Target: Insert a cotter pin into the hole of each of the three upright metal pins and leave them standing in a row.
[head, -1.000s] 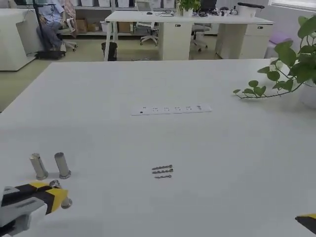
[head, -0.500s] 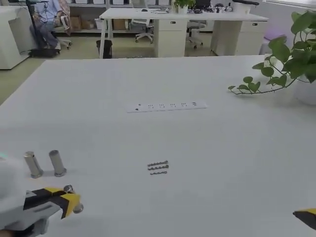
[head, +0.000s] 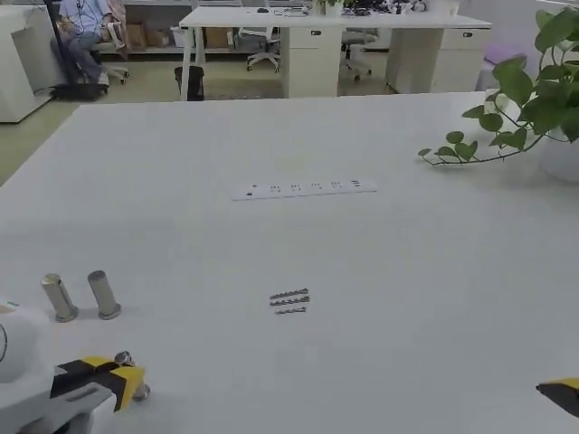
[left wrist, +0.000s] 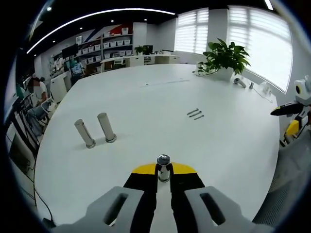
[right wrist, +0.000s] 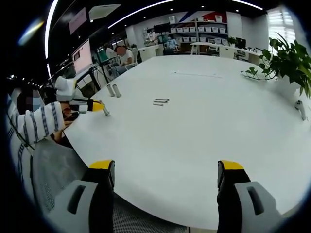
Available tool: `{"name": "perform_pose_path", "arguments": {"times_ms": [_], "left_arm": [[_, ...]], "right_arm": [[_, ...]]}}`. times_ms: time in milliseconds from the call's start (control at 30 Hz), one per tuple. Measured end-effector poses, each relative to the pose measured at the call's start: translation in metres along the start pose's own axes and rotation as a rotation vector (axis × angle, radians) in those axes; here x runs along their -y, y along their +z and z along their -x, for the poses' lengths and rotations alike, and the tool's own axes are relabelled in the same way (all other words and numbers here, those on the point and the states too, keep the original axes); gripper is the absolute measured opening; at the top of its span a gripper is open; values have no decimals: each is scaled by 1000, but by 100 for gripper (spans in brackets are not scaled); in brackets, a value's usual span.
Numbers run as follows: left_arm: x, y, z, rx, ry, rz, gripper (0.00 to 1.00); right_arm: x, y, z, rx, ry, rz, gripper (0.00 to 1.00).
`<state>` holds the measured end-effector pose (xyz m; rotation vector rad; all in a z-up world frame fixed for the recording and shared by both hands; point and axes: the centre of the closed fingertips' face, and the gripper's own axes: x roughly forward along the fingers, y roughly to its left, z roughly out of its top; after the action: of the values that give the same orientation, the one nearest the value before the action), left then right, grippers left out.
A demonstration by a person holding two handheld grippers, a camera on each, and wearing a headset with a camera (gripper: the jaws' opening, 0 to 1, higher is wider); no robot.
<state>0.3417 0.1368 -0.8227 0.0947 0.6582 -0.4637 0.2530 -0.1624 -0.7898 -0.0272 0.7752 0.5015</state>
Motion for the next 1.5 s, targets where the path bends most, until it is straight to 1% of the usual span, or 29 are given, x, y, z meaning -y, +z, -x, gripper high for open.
{"name": "perform_pose_path", "arguments": {"times_ms": [100,233,433,733,833,967,1033,1100,1167,1200,1333,1400,1433,1500], "left_arm": [[2,-4,-1,-4,-4,-22,7],[6,-5,-4,-4,-20,-43,7],[11,-4,-6,-7,-40,-51,7],[11,-4,-7,8,-37,-76,7],[9,-3,-7,11,-29,-55,7],[10,-3,-7,14,-37,-63,7],[9,-3,-8,16,-39,-56,8],[10,-2,-7,22,-46,-39,8],[12,1,-6,37,-50,-34,8],[11,2,-6,44,-51,-26,9],[8,3,-3,47,-54,-6,14],[8,8,2,70,-71,15,18],[8,10,5,76,-76,14,20],[9,12,9,89,-96,-7,25]], "right_arm": [[0,0,-1,-2,2,1,89],[1,0,-1,-6,2,1,89],[2,-1,-3,-11,2,0,89],[-1,-1,-5,-10,15,4,89],[-2,-1,-4,-9,16,4,89],[-3,1,-4,3,28,-12,89],[-5,1,-4,3,35,-7,89],[-6,1,-4,5,38,-5,89],[-7,1,-4,6,41,-6,89],[-7,1,-4,7,43,-5,89],[-9,1,-5,6,48,-1,89],[-10,1,-6,2,51,3,89],[-10,0,-6,0,51,5,89],[-10,-1,-6,-2,51,6,89]]}}
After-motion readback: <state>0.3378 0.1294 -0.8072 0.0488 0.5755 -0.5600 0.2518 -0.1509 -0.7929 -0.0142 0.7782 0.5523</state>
